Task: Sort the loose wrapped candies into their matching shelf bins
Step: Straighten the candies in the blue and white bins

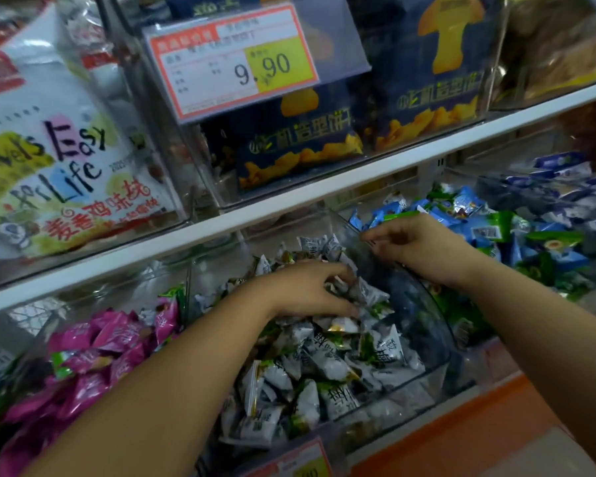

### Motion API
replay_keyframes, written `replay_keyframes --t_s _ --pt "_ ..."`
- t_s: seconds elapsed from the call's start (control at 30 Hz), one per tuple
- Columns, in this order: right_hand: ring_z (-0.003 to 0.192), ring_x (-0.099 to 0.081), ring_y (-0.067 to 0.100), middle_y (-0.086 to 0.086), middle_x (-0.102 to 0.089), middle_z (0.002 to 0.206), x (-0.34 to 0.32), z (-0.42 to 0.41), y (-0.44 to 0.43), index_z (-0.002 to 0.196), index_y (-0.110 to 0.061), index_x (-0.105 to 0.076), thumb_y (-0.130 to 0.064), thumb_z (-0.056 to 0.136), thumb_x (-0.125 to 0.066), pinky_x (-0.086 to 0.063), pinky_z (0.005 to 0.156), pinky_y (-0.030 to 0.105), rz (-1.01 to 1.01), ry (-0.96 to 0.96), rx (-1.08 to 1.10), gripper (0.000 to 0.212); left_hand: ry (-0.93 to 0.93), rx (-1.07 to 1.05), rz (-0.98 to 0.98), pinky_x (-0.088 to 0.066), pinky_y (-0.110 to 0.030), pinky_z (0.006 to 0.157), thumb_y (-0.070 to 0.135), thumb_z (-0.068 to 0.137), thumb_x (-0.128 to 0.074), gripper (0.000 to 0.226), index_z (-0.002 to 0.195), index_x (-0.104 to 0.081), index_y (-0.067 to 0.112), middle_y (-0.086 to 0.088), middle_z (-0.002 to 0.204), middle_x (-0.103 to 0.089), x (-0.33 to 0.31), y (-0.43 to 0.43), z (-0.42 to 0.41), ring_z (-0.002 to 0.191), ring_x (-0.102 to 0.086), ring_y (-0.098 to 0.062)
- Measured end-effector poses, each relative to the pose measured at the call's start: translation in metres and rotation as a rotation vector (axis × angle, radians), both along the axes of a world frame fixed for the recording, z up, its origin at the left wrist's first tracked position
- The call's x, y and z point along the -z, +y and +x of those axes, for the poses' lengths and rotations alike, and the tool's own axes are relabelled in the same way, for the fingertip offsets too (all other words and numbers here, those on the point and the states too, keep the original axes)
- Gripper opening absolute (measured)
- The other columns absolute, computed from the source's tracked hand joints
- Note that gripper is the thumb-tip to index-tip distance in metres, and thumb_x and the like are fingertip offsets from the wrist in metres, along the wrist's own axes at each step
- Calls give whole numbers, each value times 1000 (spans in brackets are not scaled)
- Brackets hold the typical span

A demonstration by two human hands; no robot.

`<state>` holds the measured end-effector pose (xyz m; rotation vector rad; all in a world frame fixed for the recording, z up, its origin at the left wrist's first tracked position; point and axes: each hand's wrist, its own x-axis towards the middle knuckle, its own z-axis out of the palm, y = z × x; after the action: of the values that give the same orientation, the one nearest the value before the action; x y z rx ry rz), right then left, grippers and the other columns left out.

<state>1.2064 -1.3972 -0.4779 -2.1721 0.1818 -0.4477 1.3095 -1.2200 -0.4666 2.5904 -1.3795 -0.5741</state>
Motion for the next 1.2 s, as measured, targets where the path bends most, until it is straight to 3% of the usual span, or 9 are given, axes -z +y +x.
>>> replay_keyframes --t_s 0.2,0.3,0.37,0.6,0.7,0.8,0.87,1.03,1.2 --pt "65 -62 1 -2 -69 102 -3 -4 5 110 -25 -69 -10 92 -58 -47 57 8 -35 24 14 26 -71 131 -18 -13 -40 117 47 93 -50 25 117 -56 44 16 145 -37 -6 33 -33 145 0 -9" --pt "90 -67 31 -1 -71 102 -1 -5 7 103 -32 -69 -12 92 -58 -56 83 39 -27 31 17 25 -88 142 8 -10 -41 118 48 95 -46 25 118 -56 44 18 146 -35 -8 43 -40 144 1 -6" --pt "95 -64 39 2 -72 102 -1 -6 8 102 -32 -69 -12 92 -58 -54 86 48 -41 36 17 25 -88 139 8 -11 -40 118 48 96 -43 26 118 -57 45 20 145 -37 -9 49 -42 144 -3 -4" --pt "89 -65 39 8 -72 102 -2 -8 7 105 -30 -70 -14 93 -57 -53 81 45 -62 41 21 24 -126 188 3 -22 -35 114 39 101 -37 28 120 -57 41 18 137 -44 -7 58 -49 136 -25 -3" --pt "73 -64 31 10 -72 99 -2 -7 7 106 -28 -69 -13 93 -56 -54 73 38 -59 30 20 23 54 149 -27 -30 -26 108 37 98 -46 26 121 -57 41 19 136 -46 -19 55 -46 129 -36 1" --pt "66 -60 33 13 -72 96 -2 -6 6 106 -27 -69 -12 93 -56 -52 67 34 -37 26 10 23 222 -19 -252 -37 -24 100 36 94 -52 26 118 -53 45 18 127 -49 -36 46 -32 115 -48 0" --pt "82 -64 41 9 -72 95 -1 -5 6 107 -26 -69 -11 93 -57 -55 75 40 -30 25 13 24 148 -192 -393 -38 -28 98 37 94 -52 29 123 -51 41 10 133 -49 -35 38 -8 114 -50 -7" --pt "93 -63 42 11 -72 97 1 -3 6 107 -27 -69 -10 93 -56 -52 85 47 -38 26 6 26 63 -401 -148 -30 -22 92 37 93 -56 69 150 -20 22 -3 153 -29 -7 26 33 133 -38 -20" --pt "94 -62 44 15 -71 97 1 -2 6 108 -24 -69 -8 92 -56 -51 86 49 -27 25 -6 26 161 -381 -68 -28 -29 104 27 91 -62 74 150 -18 31 -3 156 -21 -4 23 42 140 -27 -22"
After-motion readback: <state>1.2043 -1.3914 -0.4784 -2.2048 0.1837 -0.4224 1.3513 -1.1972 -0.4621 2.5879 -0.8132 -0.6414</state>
